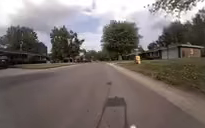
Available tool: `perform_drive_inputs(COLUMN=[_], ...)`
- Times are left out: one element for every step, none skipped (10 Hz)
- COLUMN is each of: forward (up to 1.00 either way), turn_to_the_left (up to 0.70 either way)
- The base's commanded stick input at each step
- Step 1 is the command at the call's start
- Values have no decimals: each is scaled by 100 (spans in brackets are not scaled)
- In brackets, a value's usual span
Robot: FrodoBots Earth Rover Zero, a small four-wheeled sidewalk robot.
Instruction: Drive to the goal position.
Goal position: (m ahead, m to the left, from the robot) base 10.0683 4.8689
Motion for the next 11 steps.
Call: perform_drive_inputs(forward=[100,100,100,100,100,100,100,100,100,100,100], turn_to_the_left=[0,0,0,0,0,0,0,0,0,0,0])
